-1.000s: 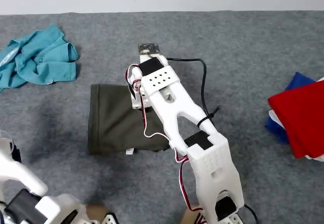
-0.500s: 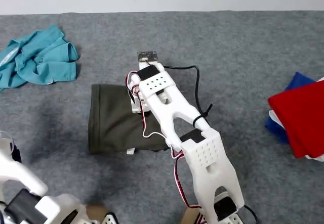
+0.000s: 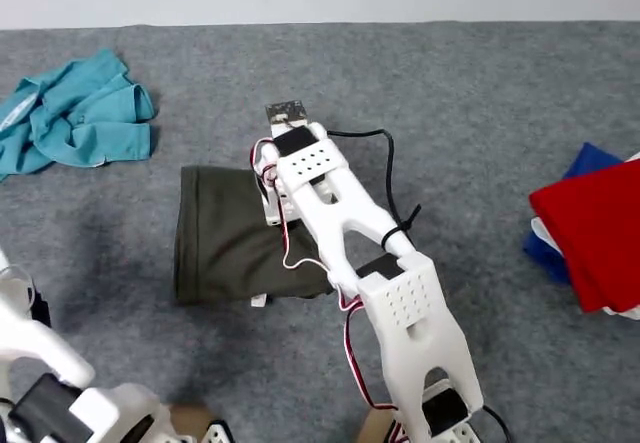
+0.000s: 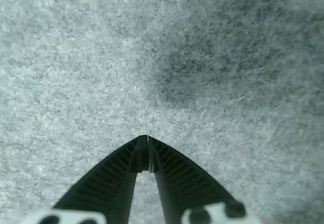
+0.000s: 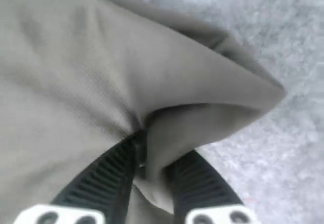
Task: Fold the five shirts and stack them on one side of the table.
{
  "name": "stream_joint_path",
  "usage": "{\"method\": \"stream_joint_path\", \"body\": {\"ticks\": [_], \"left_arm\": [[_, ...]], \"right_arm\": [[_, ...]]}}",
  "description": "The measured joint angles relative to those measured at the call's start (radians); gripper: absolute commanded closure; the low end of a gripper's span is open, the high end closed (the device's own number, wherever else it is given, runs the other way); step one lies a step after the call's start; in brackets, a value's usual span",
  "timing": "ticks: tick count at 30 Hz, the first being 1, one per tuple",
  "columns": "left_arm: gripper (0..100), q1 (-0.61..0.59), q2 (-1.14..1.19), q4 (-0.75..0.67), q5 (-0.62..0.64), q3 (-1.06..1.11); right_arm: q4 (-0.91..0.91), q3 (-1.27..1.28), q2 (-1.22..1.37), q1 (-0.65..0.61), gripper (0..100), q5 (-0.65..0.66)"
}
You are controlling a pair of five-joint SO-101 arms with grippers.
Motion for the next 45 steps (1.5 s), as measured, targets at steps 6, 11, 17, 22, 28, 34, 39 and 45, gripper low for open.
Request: {"method": "stream_joint_path", "body": {"ticks": [6, 11, 17, 22, 28, 34, 39, 45], "left_arm": [[100, 0.000, 0.000, 0.000, 0.000, 0.000], [100, 0.000, 0.000, 0.000, 0.000, 0.000], [100, 0.000, 0.000, 0.000, 0.000, 0.000], [100, 0.000, 0.000, 0.000, 0.000, 0.000], [100, 0.000, 0.000, 0.000, 0.000, 0.000], [100, 0.000, 0.000, 0.000, 0.000, 0.000], [100, 0.000, 0.000, 0.000, 0.000, 0.000], [100, 0.000, 0.000, 0.000, 0.000, 0.000]], "right_arm": [[0.129, -0.005, -0.051, 0.107, 98.8, 0.049], [0.173, -0.005, -0.123, 0.210, 98.8, 0.232], [0.167, -0.005, -0.141, 0.327, 98.9, 0.442], [0.060, -0.005, -0.141, 0.370, 98.9, 0.736], [-0.112, -0.003, -0.141, 0.353, 98.9, 1.000], [-0.255, -0.003, -0.141, 0.282, 98.6, 1.138], [-0.276, -0.003, -0.132, 0.262, 83.9, 1.183], [-0.295, -0.003, -0.173, 0.262, 80.1, 1.063]]}}
